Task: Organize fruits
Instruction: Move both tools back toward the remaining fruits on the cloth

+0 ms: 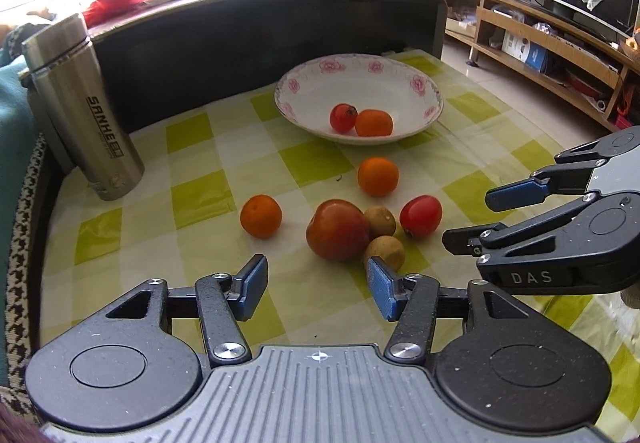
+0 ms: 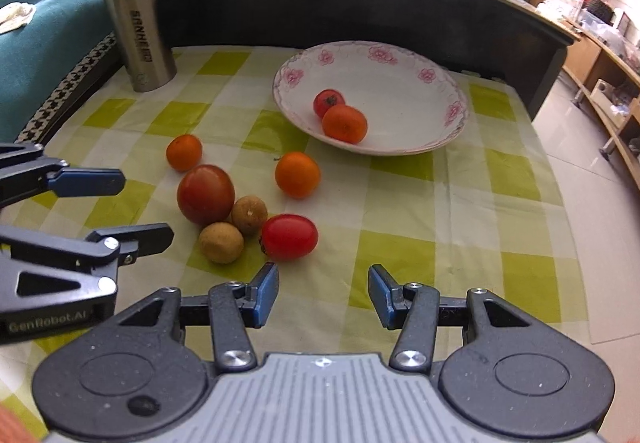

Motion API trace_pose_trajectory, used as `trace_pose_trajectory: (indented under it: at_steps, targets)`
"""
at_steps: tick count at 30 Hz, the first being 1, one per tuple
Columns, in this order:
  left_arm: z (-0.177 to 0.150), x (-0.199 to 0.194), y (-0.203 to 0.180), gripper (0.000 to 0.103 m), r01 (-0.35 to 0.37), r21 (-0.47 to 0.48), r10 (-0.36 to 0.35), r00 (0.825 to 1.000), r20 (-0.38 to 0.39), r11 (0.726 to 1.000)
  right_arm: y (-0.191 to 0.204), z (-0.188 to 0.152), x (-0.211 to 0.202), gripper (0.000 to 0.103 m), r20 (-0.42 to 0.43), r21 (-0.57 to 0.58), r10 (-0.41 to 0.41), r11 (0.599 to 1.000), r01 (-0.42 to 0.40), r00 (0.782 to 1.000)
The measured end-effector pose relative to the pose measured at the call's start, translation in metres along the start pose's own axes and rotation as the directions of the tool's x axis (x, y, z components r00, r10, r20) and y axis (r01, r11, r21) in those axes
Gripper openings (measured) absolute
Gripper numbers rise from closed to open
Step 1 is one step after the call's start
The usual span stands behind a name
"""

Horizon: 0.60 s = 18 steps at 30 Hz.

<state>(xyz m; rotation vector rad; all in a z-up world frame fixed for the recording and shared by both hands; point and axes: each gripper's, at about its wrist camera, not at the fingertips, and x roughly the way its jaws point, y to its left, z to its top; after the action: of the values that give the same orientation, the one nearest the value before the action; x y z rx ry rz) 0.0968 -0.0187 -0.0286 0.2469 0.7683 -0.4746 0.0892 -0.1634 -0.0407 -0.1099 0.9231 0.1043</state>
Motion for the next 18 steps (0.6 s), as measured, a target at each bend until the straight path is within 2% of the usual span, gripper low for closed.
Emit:
trace_pose_trajectory:
  at_steps: [4,10,18]
  targets:
    - [-0.001,0.003,-0.001,0.063,0.025,0.014,-0.025,1.0,0.001,1.0,-0.003,-0.006,0.001,0.054,0.028,-0.027,0.044,0.999,-0.044,0.999]
    - [-0.004,0.007,-0.009,0.063,0.084,0.039,-0.083,0.996,-0.011,0.996,-0.011,-0.005,0.006,0.054,0.086,-0.033,0.059,0.998,-0.057,0.995]
    - [-0.009,0.012,-0.016,0.064,0.125,0.071,-0.123,0.992,-0.028,0.99,0.0,0.004,0.024,0.054,0.104,-0.098,0.124,0.989,-0.114,0.987]
